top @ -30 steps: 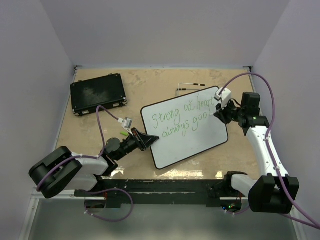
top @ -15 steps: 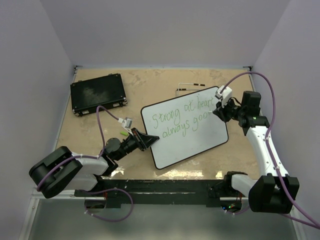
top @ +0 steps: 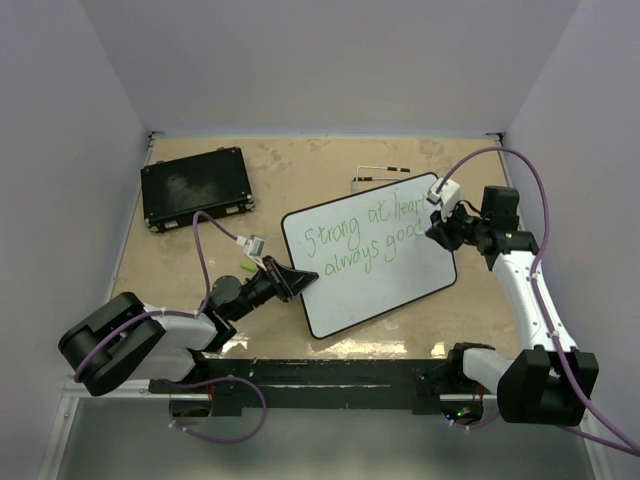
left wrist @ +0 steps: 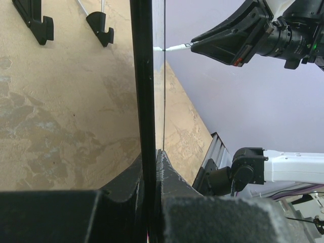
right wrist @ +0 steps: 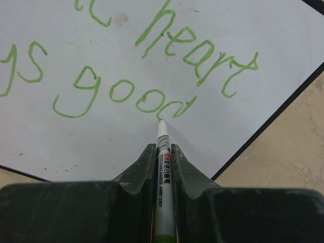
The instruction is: Write a sentence on the whiteboard
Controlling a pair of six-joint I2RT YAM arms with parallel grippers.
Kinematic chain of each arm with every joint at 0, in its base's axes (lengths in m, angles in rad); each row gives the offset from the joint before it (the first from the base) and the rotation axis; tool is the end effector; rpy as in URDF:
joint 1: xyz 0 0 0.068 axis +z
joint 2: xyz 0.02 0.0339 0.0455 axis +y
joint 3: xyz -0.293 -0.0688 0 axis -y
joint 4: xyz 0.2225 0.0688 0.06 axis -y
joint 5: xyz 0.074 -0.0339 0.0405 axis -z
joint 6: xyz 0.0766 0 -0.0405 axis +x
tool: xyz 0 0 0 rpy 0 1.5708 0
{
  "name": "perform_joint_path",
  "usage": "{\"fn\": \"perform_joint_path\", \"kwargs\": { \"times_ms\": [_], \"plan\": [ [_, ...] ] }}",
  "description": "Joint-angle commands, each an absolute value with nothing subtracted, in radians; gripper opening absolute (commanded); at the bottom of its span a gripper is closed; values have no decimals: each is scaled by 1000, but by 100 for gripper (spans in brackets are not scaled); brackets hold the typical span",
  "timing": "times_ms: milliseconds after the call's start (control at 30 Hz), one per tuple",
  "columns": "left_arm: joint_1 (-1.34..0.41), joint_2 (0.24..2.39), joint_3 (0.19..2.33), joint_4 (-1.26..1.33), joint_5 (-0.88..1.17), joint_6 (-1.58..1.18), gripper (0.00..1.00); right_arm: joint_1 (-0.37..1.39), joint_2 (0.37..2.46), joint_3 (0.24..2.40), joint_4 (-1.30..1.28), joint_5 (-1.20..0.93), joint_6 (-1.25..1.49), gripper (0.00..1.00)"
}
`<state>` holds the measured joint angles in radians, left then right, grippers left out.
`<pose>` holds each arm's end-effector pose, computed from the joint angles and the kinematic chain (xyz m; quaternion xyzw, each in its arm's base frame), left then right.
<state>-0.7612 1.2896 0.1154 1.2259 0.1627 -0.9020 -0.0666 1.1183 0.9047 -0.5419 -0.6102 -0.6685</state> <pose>0.1575 -0.1672 0.2207 0.0105 0.6888 -0.5718 0.4456 0.2241 0.0290 0.2947 -0.3733 0.8010 0.1215 0.4520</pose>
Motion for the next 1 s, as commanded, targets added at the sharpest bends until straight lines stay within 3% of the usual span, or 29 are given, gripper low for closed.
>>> {"fn": "perform_joint_path", "kwargs": {
  "times_ms": [0,333,967],
  "plan": [
    [-767,1284,123,1368,219,-830,0,-66,1098,914,-496,-532,-635,0],
    [-765,1279,129,1356,221,-827,0,-66,1114,948,-417,-548,-586,0],
    [-765,1285,123,1367,221,-825,0,-67,1080,887,-535,-474,-669,0]
  ]
}}
